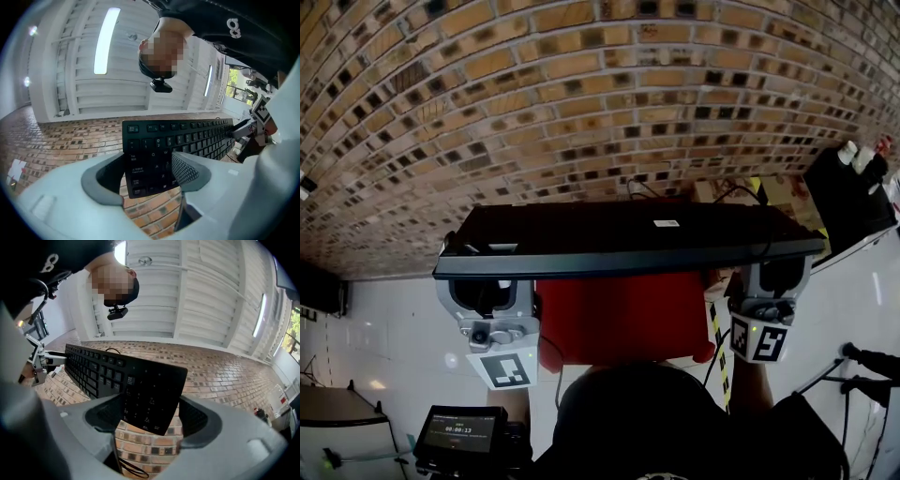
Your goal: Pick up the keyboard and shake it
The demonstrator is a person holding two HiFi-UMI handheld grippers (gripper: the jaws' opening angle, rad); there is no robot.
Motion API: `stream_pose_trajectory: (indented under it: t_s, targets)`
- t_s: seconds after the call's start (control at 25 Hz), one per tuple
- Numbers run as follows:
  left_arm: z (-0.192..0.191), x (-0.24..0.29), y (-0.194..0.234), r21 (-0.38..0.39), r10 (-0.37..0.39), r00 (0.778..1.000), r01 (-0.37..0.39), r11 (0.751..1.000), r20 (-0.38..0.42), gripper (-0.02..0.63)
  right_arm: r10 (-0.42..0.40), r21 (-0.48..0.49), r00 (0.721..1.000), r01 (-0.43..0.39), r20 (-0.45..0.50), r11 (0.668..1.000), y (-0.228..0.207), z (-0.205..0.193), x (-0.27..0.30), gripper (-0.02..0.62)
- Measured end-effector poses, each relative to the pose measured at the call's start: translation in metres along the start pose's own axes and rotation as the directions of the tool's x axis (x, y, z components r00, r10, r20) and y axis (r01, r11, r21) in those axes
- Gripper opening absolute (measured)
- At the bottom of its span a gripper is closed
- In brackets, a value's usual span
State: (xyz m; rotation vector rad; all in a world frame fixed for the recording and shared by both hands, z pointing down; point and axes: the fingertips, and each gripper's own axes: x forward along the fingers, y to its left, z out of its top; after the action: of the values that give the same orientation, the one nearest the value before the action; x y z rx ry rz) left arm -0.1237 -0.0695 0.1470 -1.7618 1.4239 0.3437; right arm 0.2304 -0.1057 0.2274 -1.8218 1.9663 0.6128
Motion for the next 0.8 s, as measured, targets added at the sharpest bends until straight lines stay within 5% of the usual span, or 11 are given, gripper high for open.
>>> stream_pose_trajectory:
  t_s: [0.6,0.8]
  targets:
    - [-0.036,-0.017,0.000,-0.114,0.055,0.992,-0.068,0.991,-0.113,0.322,0.106,-0.046,0.994,-0.107,-0.013,0.993,0.015,0.014,0.018,0.345]
    - [-0.018,-0.017,0.020,-0.104,0.102,0.993,-0.107,0.989,-0.059,0.322,0.113,-0.084,0.993,-0.109,0.037,0.990,0.018,0.034,0.026,0.345]
